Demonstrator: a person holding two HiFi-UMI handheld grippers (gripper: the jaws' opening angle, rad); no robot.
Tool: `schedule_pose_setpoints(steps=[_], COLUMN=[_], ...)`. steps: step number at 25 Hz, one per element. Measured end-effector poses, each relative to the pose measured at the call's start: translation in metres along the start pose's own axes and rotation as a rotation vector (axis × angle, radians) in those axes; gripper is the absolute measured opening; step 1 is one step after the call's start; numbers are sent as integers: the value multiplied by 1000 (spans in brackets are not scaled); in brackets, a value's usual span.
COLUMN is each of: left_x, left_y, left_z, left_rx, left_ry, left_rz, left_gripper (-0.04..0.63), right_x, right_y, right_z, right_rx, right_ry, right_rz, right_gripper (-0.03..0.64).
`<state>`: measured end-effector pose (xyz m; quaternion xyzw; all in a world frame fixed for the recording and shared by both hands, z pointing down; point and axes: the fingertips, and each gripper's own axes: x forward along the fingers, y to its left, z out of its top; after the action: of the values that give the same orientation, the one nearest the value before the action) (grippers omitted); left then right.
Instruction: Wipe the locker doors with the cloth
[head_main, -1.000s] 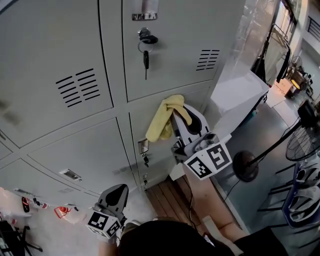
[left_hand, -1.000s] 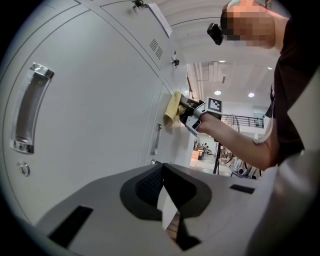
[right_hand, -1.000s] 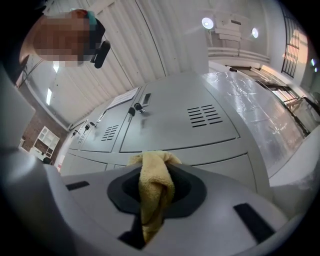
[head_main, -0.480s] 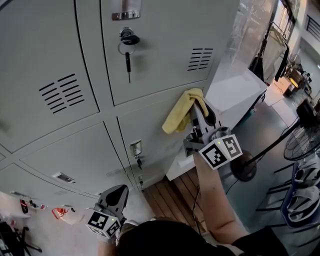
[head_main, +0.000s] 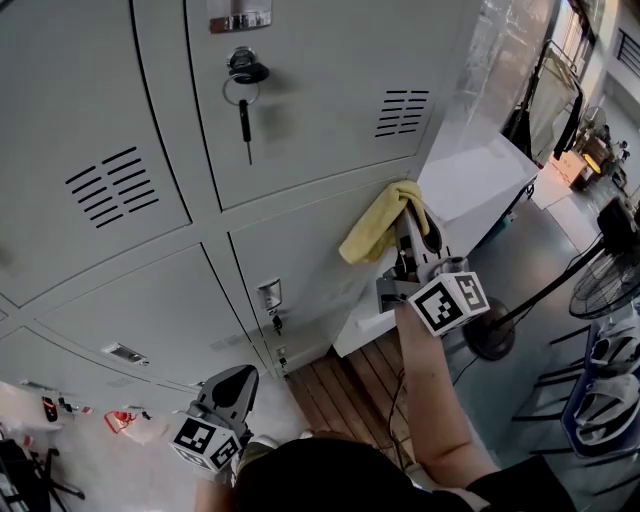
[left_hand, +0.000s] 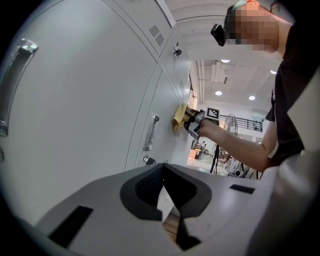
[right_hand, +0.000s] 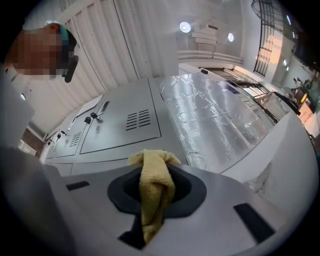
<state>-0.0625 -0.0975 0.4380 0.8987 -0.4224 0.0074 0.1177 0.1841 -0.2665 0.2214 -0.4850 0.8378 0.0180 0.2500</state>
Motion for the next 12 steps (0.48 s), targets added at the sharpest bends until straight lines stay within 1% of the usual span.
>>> schedule_pose_setpoints(steps=[6, 10, 12], left_x=[-4, -8, -11], left_y=[3, 4, 5], left_z=[-4, -7, -9], left_rx=[-6, -10, -13], left_ry=[18, 23, 25], left_rz=[5, 3, 3], left_gripper=[6, 6, 6], right_x=[-8, -12, -13], right_y=[-4, -1, 4], right_z=[-19, -30, -34], right_rx=[29, 100, 119], right_ry=[20, 17, 15], right_rz=[-26, -38, -42], right_gripper=[57, 57, 57])
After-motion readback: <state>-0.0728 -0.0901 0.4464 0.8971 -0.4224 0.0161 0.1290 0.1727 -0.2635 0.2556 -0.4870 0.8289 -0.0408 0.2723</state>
